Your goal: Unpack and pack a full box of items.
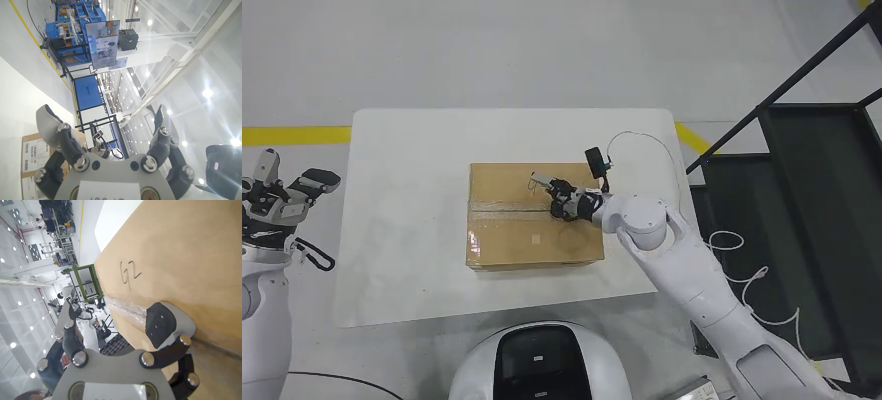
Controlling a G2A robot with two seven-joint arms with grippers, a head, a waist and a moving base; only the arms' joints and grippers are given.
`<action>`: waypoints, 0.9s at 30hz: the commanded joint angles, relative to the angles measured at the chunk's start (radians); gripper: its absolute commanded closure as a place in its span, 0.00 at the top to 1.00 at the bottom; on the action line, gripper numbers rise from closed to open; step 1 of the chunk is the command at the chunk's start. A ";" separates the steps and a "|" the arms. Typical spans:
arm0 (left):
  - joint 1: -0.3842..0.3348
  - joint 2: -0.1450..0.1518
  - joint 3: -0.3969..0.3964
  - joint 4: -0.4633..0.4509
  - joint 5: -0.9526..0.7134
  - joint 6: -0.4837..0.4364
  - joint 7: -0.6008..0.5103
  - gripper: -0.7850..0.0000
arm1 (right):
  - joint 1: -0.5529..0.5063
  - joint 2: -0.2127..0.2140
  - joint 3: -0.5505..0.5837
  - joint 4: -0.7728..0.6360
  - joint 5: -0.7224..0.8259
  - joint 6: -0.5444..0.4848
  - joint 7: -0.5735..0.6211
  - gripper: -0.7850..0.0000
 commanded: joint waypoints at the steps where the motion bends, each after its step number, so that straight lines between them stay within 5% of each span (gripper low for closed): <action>1: 0.000 0.000 0.000 0.000 0.000 0.000 0.000 1.00 | -0.030 0.009 0.038 -0.020 -0.007 0.021 -0.002 1.00; 15: 0.000 0.000 0.000 0.000 0.000 0.000 0.000 1.00 | -0.271 0.055 0.289 -0.223 -0.012 0.101 -0.079 1.00; 27: 0.000 0.000 0.000 0.000 0.000 0.000 0.000 1.00 | -0.409 0.044 0.362 -0.313 0.085 -0.086 -0.274 1.00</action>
